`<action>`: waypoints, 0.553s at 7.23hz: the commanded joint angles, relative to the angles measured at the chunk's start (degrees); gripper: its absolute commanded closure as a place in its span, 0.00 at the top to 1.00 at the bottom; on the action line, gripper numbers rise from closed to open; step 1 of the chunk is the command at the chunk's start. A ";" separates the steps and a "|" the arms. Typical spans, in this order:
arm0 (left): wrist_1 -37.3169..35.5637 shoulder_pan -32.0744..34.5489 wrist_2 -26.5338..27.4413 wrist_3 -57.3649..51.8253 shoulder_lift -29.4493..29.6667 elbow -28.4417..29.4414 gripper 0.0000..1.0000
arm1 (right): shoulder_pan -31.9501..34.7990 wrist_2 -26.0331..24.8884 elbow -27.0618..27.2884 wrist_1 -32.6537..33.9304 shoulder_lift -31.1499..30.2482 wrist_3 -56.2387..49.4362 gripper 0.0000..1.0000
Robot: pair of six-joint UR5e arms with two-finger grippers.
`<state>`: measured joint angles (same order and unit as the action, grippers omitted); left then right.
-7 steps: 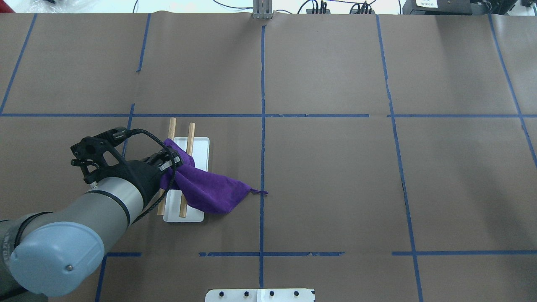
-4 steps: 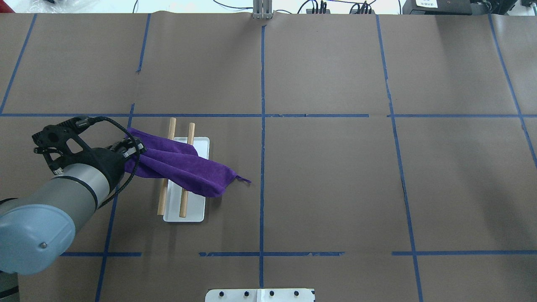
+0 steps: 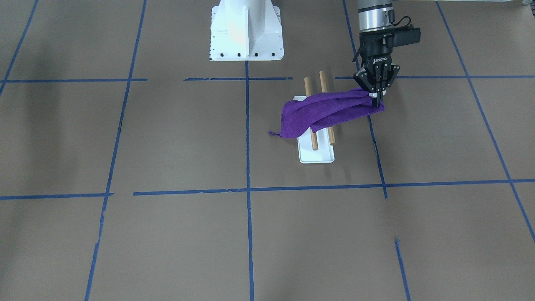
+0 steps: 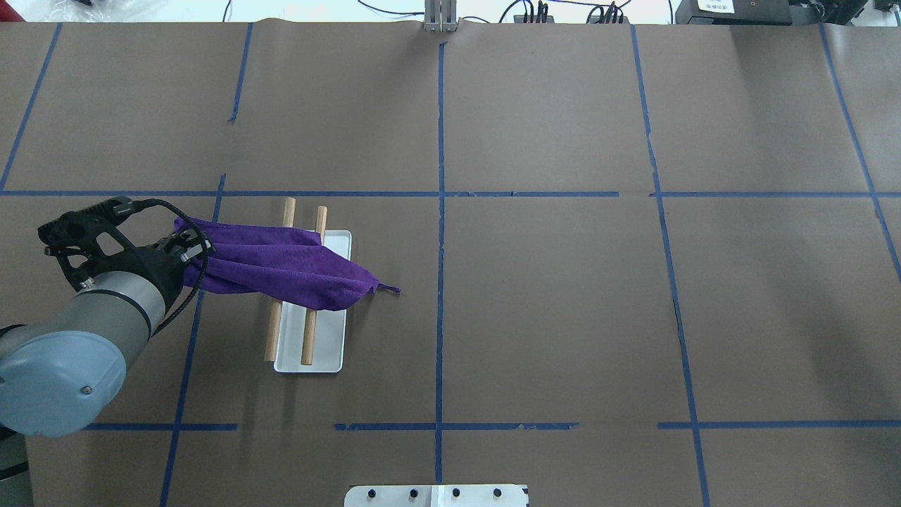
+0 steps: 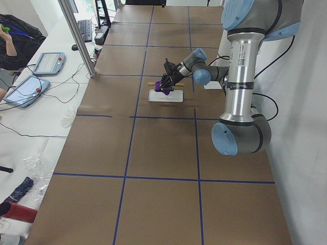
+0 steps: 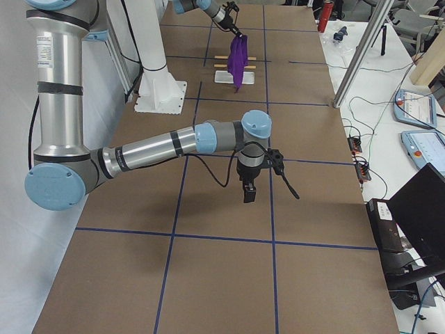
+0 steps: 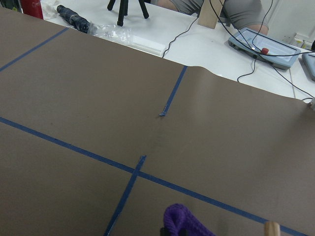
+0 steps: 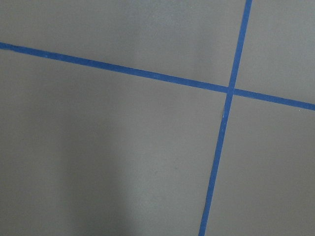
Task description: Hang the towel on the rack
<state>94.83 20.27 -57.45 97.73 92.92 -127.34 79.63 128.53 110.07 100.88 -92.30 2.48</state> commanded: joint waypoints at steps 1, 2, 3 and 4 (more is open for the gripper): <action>0.09 0.03 0.06 0.01 -0.36 3.83 0.99 | 0.00 -0.30 1.46 -0.07 0.45 0.85 1.00; 0.09 0.03 -0.20 -0.08 -0.46 4.38 1.00 | 0.00 -0.39 2.16 -0.07 0.45 0.86 1.00; 0.09 0.03 -0.64 -0.78 -0.37 4.30 1.00 | 0.00 -0.47 2.17 -0.07 0.45 0.86 1.00; 0.09 0.03 -1.69 -5.22 -0.28 4.04 1.00 | 0.00 -0.30 1.73 0.02 0.36 0.94 1.00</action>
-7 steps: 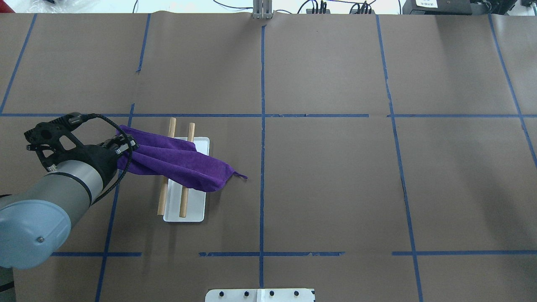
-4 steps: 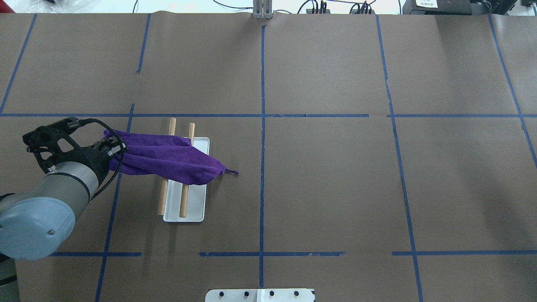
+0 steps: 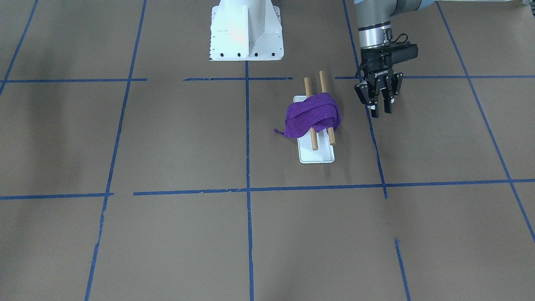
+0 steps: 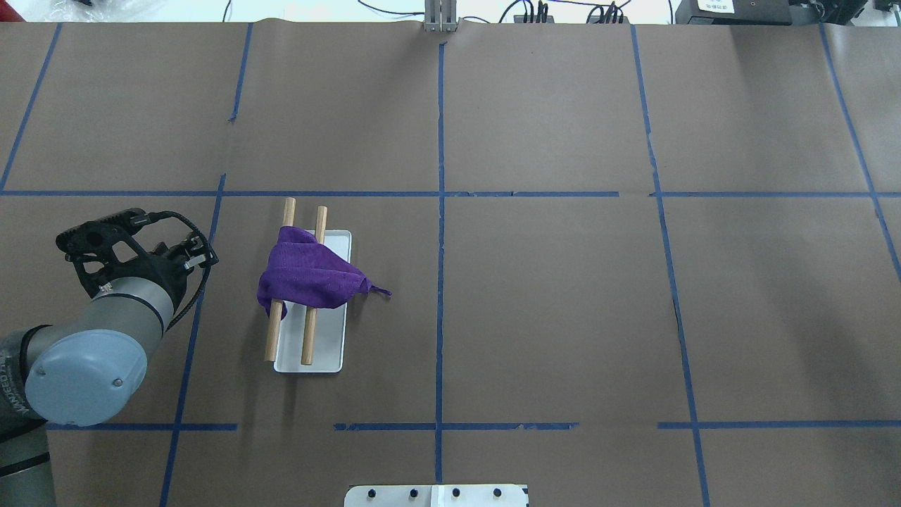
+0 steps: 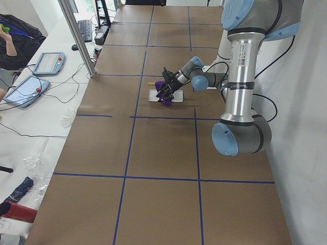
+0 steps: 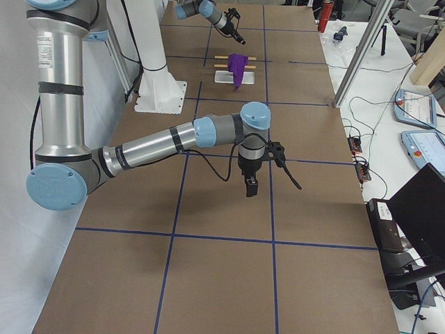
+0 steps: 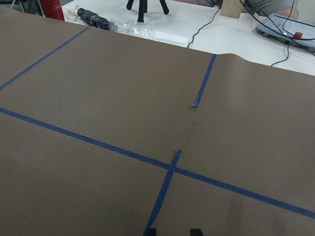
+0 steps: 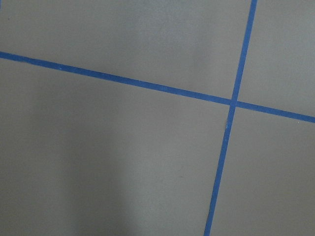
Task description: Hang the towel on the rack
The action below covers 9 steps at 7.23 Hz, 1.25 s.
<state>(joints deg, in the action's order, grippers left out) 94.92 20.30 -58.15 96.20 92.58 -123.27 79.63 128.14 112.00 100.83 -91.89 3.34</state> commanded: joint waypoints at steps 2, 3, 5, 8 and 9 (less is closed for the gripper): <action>0.09 5.50 -9.40 -13.78 0.06 -0.22 1.00 | 0.35 0.26 -0.99 0.16 -0.13 0.00 1.00; 0.09 10.41 -16.05 -21.24 0.32 -0.22 1.00 | 0.87 0.96 -1.08 0.16 -0.39 -0.26 1.00; 0.09 20.61 -25.48 -38.53 0.85 -0.22 1.00 | 1.23 1.49 -1.08 0.07 -0.31 -0.35 1.00; 0.00 36.41 -42.67 -60.17 1.02 6.86 1.00 | 2.19 2.99 -1.70 0.16 -0.48 -0.52 1.00; -0.17 42.48 -49.01 -67.12 3.37 10.82 1.00 | 2.46 3.16 -1.87 0.16 -0.48 -0.52 1.00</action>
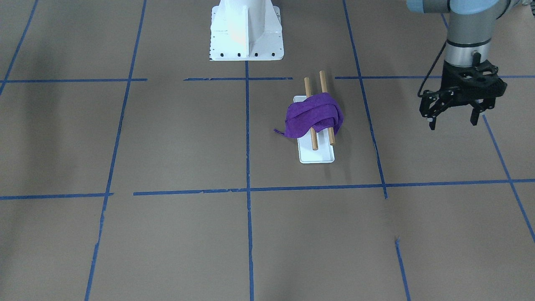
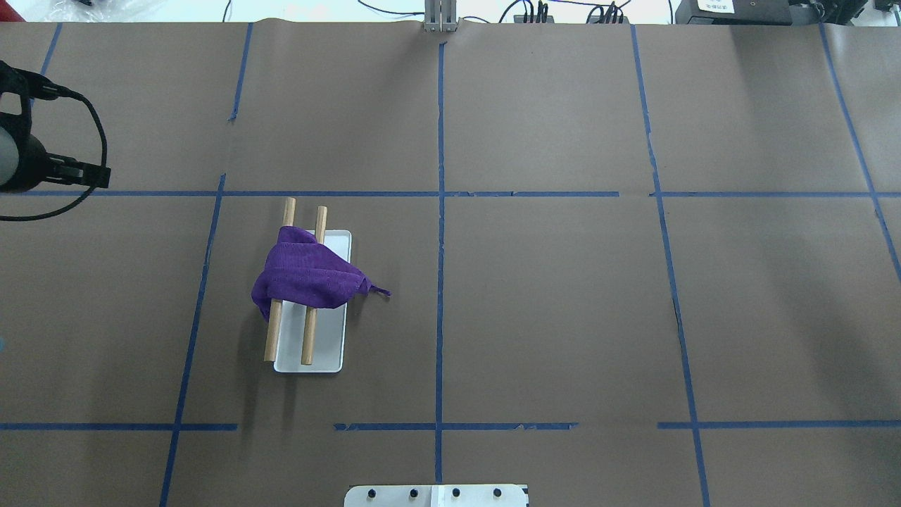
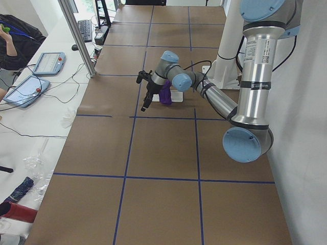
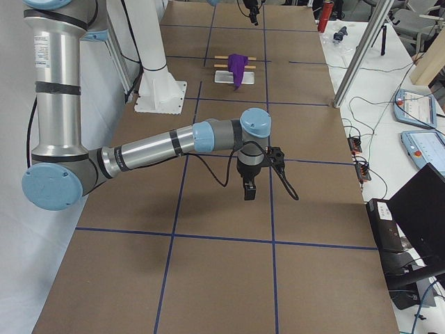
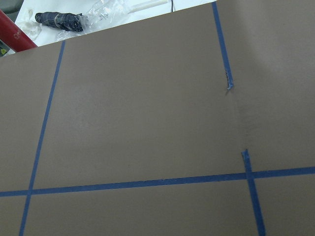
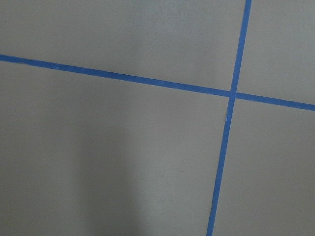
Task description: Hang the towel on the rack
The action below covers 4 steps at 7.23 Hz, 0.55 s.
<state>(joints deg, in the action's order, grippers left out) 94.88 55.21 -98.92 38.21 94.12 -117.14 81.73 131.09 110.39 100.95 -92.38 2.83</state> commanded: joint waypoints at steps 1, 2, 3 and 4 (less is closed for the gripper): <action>-0.22 12.50 -12.40 -15.55 2.38 8.12 1.00 | 1.14 1.96 -0.78 -0.06 0.01 0.07 1.00; -0.74 16.90 -16.00 -22.32 2.30 10.51 1.00 | 2.98 5.98 -3.40 -0.06 0.27 -0.02 1.00; -1.53 20.08 -19.17 -28.22 1.60 13.05 1.00 | 3.61 7.33 -5.42 -0.06 0.54 -0.10 1.00; -3.88 24.11 -21.55 -35.06 1.51 16.38 1.00 | 4.39 7.34 -6.75 -0.06 0.97 -0.11 1.00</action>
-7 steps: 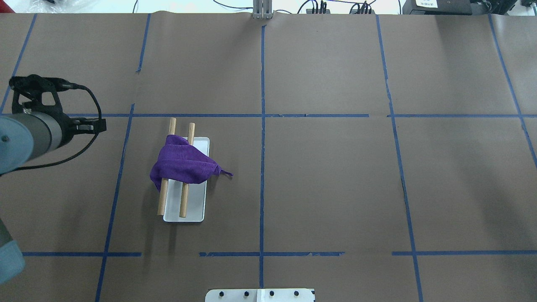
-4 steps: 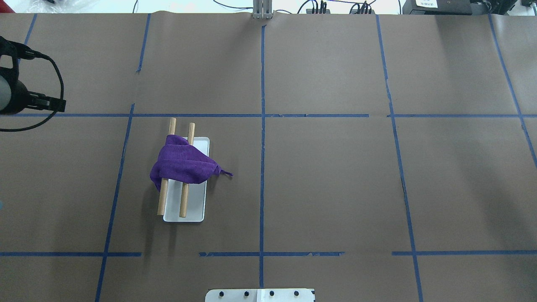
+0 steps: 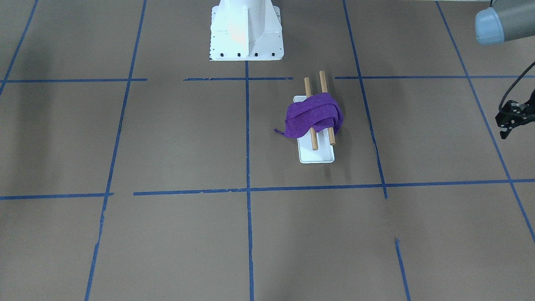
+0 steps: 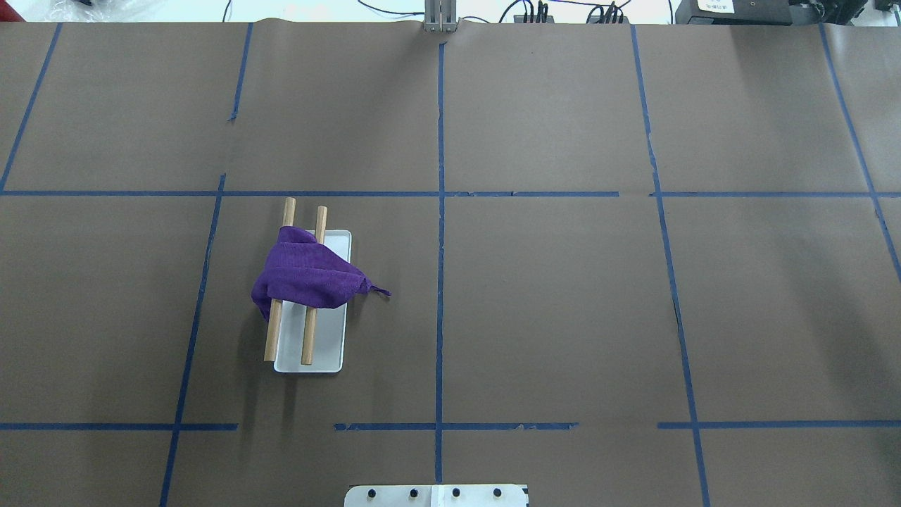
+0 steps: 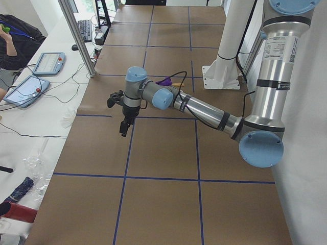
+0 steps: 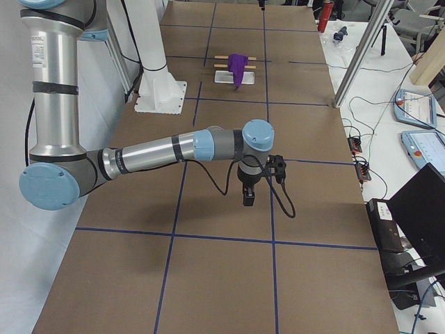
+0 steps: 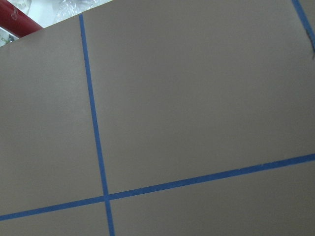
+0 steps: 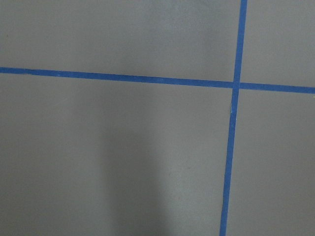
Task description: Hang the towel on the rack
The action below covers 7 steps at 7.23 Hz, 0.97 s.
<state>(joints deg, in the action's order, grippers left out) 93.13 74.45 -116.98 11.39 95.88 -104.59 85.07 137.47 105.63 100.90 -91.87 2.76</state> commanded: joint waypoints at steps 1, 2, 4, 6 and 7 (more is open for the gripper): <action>-4.08 7.61 -7.96 -12.40 -1.21 7.00 1.00 | 1.59 1.04 -2.79 0.00 0.46 0.05 1.00; -4.10 10.25 -10.18 -12.61 -4.27 7.55 1.00 | 2.03 1.48 -3.06 0.00 0.46 0.05 1.00; -4.19 14.23 -13.51 -12.53 -7.43 7.47 1.00 | 2.99 2.27 -4.64 0.00 0.46 -0.04 1.00; -4.09 14.32 -15.21 -12.62 -9.65 7.73 1.00 | 4.13 2.27 -4.91 0.00 0.46 -0.12 1.00; -4.36 14.67 -16.86 -12.53 -9.66 7.73 1.00 | 4.75 2.27 -5.69 0.00 0.46 -0.21 1.00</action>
<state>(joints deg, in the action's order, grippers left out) 89.02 88.74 -132.23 -1.19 86.70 -96.92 89.04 139.71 100.61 100.90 -91.41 2.65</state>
